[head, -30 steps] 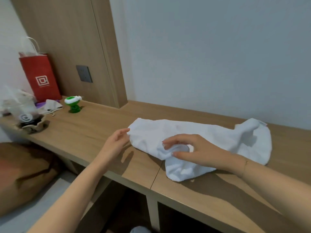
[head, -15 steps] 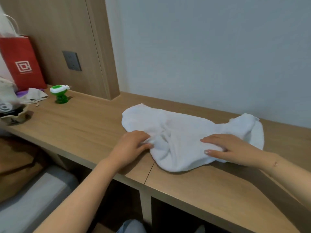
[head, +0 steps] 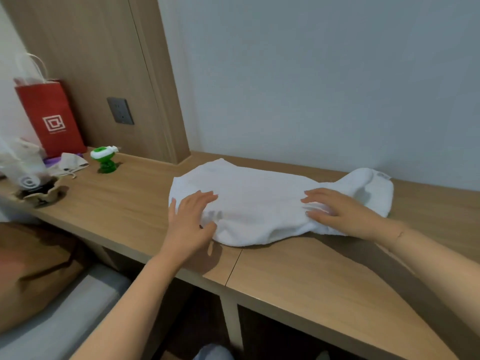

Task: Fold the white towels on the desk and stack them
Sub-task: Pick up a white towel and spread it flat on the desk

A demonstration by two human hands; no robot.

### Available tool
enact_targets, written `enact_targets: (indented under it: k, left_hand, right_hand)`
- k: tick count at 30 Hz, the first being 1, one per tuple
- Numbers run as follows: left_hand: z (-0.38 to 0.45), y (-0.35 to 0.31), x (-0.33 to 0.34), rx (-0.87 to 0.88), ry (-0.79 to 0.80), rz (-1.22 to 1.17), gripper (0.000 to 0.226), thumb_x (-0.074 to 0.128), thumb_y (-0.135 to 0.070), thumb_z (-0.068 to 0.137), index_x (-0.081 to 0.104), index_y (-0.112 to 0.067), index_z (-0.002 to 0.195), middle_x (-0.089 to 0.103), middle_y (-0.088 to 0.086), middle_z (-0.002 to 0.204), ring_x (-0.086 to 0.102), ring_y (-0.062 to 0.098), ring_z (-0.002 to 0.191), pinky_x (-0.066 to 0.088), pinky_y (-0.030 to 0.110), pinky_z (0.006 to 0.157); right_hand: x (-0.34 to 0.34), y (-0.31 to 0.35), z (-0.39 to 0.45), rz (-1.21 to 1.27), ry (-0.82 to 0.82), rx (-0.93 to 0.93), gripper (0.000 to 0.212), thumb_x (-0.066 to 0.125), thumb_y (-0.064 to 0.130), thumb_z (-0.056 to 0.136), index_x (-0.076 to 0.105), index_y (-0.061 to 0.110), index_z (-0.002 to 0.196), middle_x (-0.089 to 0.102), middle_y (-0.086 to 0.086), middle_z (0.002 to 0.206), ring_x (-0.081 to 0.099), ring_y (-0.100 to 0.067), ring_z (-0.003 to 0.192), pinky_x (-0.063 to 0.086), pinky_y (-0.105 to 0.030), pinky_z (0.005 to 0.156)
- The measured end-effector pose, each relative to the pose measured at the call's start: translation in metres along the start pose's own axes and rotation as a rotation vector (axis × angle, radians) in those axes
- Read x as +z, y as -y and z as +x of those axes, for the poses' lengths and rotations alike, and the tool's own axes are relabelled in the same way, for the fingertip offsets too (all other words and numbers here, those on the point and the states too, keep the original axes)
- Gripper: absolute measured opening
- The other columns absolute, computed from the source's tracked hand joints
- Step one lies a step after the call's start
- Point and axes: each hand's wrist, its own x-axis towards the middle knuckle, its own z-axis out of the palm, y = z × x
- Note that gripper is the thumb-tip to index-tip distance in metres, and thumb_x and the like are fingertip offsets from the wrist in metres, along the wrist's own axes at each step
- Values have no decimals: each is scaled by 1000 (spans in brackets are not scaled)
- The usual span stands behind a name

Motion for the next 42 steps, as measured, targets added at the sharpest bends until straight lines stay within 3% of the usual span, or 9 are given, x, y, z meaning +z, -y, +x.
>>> enact_targets:
  k: [3, 6, 13, 19, 23, 32, 36, 39, 42]
  left_hand:
    - [13, -51, 11, 147, 11, -61, 47, 46, -36, 81, 60, -31, 126, 50, -22, 133, 37, -2, 131, 13, 38, 119]
    - [35, -99, 36, 198, 120, -131, 28, 57, -27, 93, 61, -31, 121, 58, -19, 126, 52, 3, 117, 42, 27, 100]
    - [89, -202, 103, 144, 312, -142, 46, 55, -47, 95, 53, -23, 135, 55, -5, 137, 50, 15, 125, 43, 35, 102]
    - [110, -224, 172, 19, 445, -41, 64, 55, -54, 92, 37, -23, 145, 47, 2, 142, 42, 27, 130, 37, 43, 104]
    - [120, -200, 197, 0, 279, -11, 41, 49, -52, 95, 53, -29, 129, 60, 1, 125, 56, 28, 113, 44, 42, 93]
    - [155, -185, 178, -83, -1, -498, 21, 63, -39, 93, 63, -23, 106, 68, -8, 97, 62, 3, 90, 46, 25, 76]
    - [150, -208, 146, 44, -192, -520, 24, 64, -28, 90, 48, -31, 72, 53, -14, 68, 51, -2, 66, 37, 13, 65]
    - [127, -216, 125, 244, -216, -414, 26, 56, -8, 86, 42, -18, 67, 41, -13, 72, 38, 3, 65, 31, 17, 62]
    - [92, -212, 118, 512, 10, -157, 10, 68, -17, 83, 61, -10, 83, 49, -3, 88, 45, 9, 78, 35, 14, 67]
  right_hand:
    - [-28, -14, -28, 40, -185, -39, 23, 59, 30, 94, 64, 29, 116, 57, 16, 127, 47, 1, 121, 28, -7, 101]
    - [-47, -41, -58, 36, -263, 3, 21, 62, 17, 92, 65, 31, 107, 61, 17, 119, 52, -4, 116, 35, -20, 98]
    - [-44, -119, -100, 46, -302, 179, 12, 65, 23, 91, 69, 26, 102, 61, 10, 109, 57, -10, 108, 45, -38, 99]
    - [-38, -149, -97, 144, -292, 214, 16, 63, 15, 92, 71, 16, 106, 56, 10, 120, 53, -4, 112, 32, -6, 100]
    - [-28, -163, -95, 126, -357, 179, 19, 63, 21, 93, 72, 16, 109, 56, 15, 114, 45, 4, 108, 20, 6, 92]
    - [-23, -176, -89, 234, -410, 192, 17, 61, 23, 93, 72, 20, 106, 65, 12, 112, 54, -1, 108, 33, -6, 92]
    - [-25, -174, -89, 380, -452, 244, 13, 59, 27, 95, 71, 29, 98, 68, 16, 103, 59, 3, 99, 41, -10, 89]
    - [-27, -175, -89, 616, -540, 328, 18, 55, 30, 96, 70, 32, 87, 72, 15, 92, 64, 5, 88, 44, -7, 79]
    - [-30, -172, -88, 724, -656, 405, 22, 50, 26, 99, 70, 22, 90, 72, 8, 83, 64, -3, 72, 46, -10, 71]
